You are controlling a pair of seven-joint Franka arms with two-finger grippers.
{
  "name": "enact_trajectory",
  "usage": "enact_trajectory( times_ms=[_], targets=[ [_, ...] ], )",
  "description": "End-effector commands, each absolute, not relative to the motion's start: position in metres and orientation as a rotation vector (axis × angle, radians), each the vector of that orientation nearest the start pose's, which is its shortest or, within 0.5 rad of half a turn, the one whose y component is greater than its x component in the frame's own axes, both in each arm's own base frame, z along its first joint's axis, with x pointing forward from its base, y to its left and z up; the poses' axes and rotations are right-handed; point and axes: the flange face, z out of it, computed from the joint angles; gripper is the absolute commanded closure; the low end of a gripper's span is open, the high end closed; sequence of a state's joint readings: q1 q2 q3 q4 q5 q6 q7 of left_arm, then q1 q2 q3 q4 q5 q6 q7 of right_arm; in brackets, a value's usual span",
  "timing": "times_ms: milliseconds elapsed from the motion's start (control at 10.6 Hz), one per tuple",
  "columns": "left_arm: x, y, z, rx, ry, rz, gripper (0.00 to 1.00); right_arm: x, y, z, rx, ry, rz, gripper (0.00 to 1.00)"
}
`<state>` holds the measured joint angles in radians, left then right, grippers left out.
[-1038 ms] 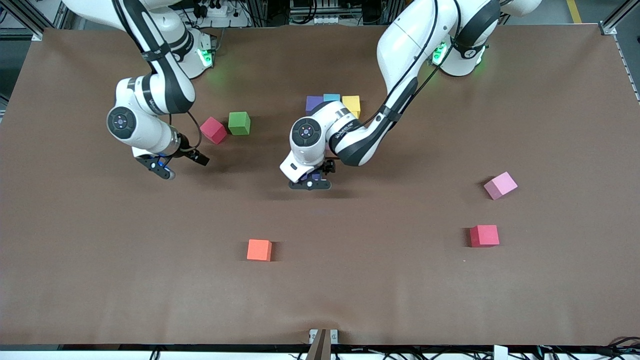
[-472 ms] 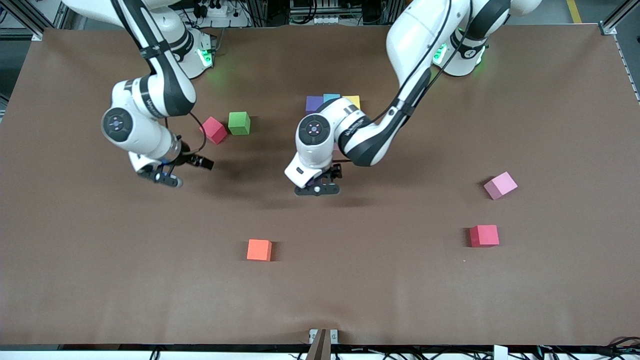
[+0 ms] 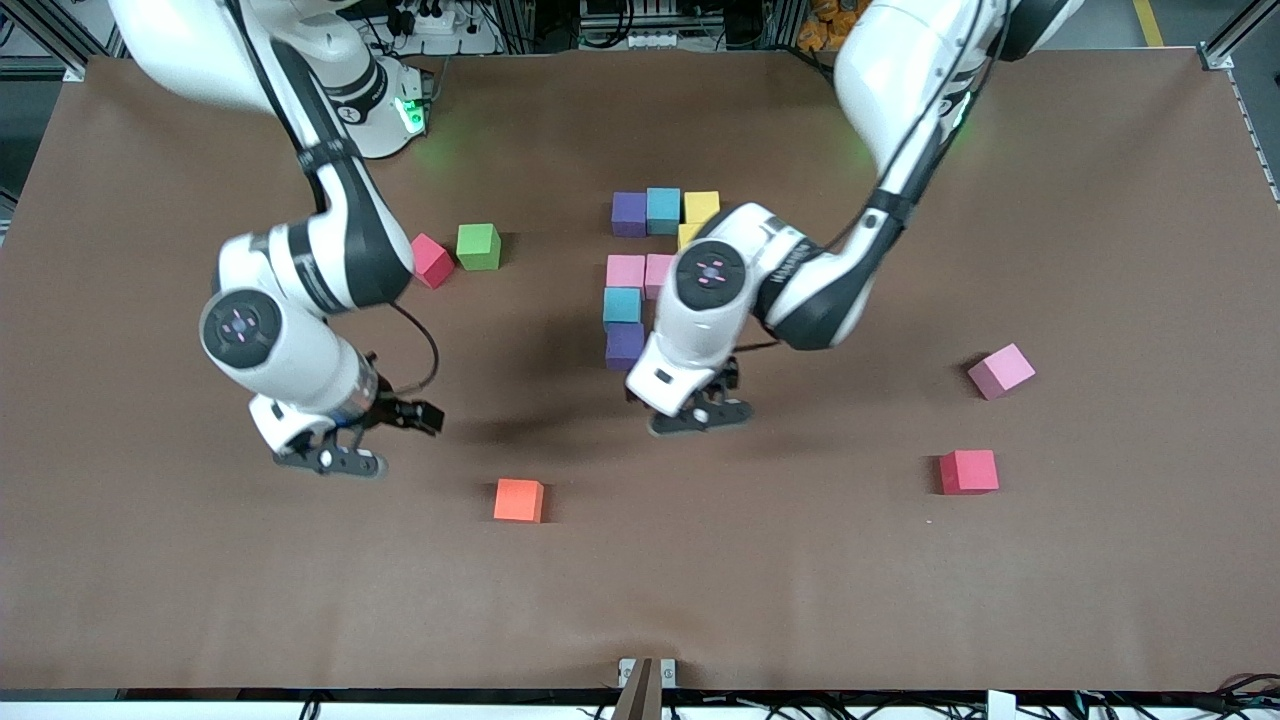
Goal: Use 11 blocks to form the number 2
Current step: 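Release the purple cube with the left gripper while right lowers onto orange, then grasp the orange cube with the right gripper while left reaches pink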
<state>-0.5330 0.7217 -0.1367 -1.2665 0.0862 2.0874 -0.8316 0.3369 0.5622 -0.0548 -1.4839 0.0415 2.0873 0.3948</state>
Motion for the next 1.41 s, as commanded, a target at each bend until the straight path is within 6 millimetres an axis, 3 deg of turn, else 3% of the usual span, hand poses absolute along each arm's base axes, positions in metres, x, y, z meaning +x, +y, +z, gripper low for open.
enact_trajectory(
  times_ms=[0, 283, 472, 566, 943, 1132, 1320],
  targets=[
    [0.637, -0.377, 0.367, -3.183, -0.21, -0.077, 0.0, 0.721, 0.235, 0.344, -3.113, 0.131, -0.154, 0.0],
    [0.675, -0.282, 0.379, -3.152, -0.208, -0.016, 0.0, 0.739, 0.271, 0.318, -3.027, 0.088, -0.338, 0.0],
    [0.694, -0.223, 0.375, -3.138, -0.225, 0.016, 0.0, 0.741, 0.301, 0.292, -2.986, 0.044, -0.414, 0.0],
    [0.702, -0.196, 0.369, -3.135, -0.228, 0.034, 0.0, 0.74, 0.309, 0.29, -2.98, 0.032, -0.431, 0.0],
    [0.718, -0.127, 0.354, -3.123, -0.317, 0.064, 0.0, 0.733, 0.32, 0.274, -2.996, 0.023, -0.4, 0.0],
    [0.721, -0.106, 0.338, -3.117, -0.335, 0.094, 0.0, 0.726, 0.317, 0.254, -3.016, 0.03, -0.351, 0.0],
    [0.723, -0.099, 0.318, -3.114, -0.225, 0.12, 0.0, 0.722, 0.315, 0.243, -3.032, 0.024, -0.32, 0.0]
  ],
)
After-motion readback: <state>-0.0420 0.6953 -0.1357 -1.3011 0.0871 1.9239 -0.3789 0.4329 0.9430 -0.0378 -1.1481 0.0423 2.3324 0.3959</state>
